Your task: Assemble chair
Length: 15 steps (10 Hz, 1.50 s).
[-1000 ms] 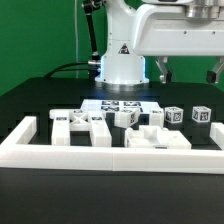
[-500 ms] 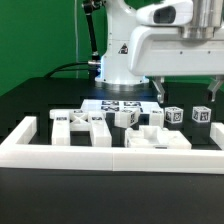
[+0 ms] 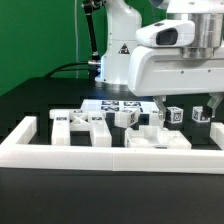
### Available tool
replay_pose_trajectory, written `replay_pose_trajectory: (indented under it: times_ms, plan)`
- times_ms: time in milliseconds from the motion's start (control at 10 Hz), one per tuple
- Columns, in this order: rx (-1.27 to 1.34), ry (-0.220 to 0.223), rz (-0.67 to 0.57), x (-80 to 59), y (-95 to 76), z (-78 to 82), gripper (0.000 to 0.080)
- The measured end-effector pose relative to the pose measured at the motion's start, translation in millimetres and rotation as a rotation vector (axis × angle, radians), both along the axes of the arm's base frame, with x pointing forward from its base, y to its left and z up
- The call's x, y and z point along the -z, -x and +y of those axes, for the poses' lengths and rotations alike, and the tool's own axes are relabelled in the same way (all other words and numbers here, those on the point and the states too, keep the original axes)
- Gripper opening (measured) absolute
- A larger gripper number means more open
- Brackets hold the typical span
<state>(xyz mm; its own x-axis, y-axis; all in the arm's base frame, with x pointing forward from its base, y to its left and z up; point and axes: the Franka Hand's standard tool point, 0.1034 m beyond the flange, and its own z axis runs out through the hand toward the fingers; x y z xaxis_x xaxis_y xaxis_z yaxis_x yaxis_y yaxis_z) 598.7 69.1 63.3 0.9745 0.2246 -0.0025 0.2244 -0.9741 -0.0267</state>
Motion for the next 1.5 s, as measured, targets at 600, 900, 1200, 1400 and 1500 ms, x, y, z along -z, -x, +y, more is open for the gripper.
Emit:
replay_pose_trajectory:
  times_ms: [600,900,1200,1400,1500]
  plan:
    - [0.000,-0.004,0.007,36.2,6.1,-4.9,0.0650]
    - [0.000,-0.006,0.010,50.4,12.7,-5.6,0.0650]
    - [-0.002,-0.006,0.011,50.5,13.0,-4.4,0.0620]
    - [-0.002,-0.006,0.011,50.6,13.0,-4.3,0.0441]
    - [-0.003,-0.006,0.011,50.7,13.1,-4.2,0.0240]
